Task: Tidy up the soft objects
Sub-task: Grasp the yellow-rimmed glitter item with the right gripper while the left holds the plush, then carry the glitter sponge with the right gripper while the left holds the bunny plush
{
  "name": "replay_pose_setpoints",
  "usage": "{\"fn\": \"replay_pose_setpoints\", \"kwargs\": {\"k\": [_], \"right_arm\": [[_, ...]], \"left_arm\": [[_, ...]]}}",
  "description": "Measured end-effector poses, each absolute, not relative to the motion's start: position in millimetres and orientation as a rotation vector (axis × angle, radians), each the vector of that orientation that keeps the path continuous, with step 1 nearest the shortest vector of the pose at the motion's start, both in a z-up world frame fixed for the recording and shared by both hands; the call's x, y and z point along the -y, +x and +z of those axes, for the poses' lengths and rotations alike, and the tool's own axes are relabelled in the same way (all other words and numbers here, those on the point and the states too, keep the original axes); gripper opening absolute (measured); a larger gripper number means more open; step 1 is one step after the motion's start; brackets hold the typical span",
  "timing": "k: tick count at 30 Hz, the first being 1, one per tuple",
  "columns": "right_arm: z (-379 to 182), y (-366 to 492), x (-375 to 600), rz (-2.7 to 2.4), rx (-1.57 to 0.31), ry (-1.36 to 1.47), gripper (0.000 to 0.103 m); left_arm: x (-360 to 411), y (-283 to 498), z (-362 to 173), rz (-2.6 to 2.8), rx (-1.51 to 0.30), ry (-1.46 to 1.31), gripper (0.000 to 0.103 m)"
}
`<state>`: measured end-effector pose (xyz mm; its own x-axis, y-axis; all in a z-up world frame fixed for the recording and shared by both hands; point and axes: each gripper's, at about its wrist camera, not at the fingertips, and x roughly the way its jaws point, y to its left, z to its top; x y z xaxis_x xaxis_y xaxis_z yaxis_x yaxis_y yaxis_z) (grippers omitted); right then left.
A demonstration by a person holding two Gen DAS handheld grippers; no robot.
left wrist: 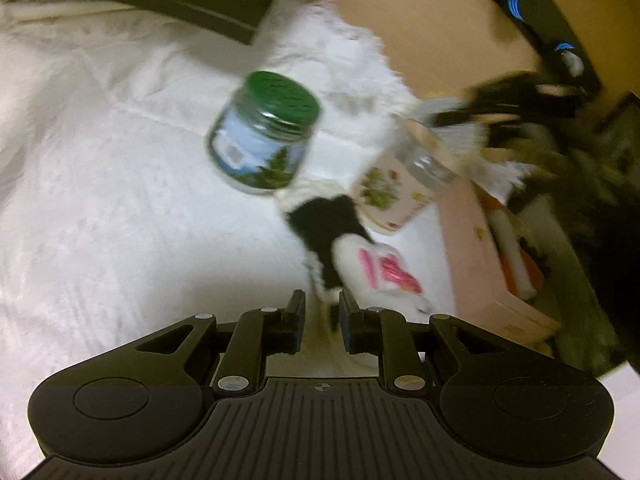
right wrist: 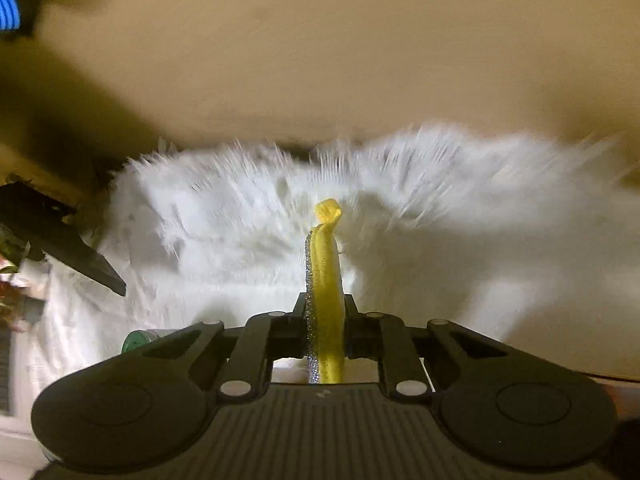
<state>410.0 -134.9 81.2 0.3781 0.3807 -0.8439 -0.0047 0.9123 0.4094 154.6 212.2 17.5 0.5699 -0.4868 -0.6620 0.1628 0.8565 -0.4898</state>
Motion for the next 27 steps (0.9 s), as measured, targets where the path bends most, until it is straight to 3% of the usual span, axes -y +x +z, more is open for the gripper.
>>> {"fn": "replay_pose_setpoints", "kwargs": {"k": [5, 8, 18, 23, 27], "right_arm": [[170.5, 321.4, 124.6, 0.21, -0.937, 0.174, 0.015], [179.2, 268.8, 105.1, 0.269, -0.912, 0.211, 0.015], [59.2, 192.7, 28.8, 0.145, -1.046, 0.137, 0.017], [52.5, 184.4, 10.4, 0.252, -1.022, 0.349, 0.018], [59.8, 168.9, 8.1, 0.213, -0.982, 0.33, 0.017]], "left_arm": [[-208.7, 174.8, 19.1, -0.34, -0.9, -0.436, 0.02], [-198.0, 182.7, 22.4, -0.377, -0.915, -0.432, 0.02], [-218.1, 181.8, 25.7, -0.377, -0.931, -0.324, 0.02], [-244.0, 178.3, 26.5, -0.372, -0.875, -0.321, 0.02], [-232.6, 176.3, 32.6, -0.422, -0.875, -0.309, 0.02]]}}
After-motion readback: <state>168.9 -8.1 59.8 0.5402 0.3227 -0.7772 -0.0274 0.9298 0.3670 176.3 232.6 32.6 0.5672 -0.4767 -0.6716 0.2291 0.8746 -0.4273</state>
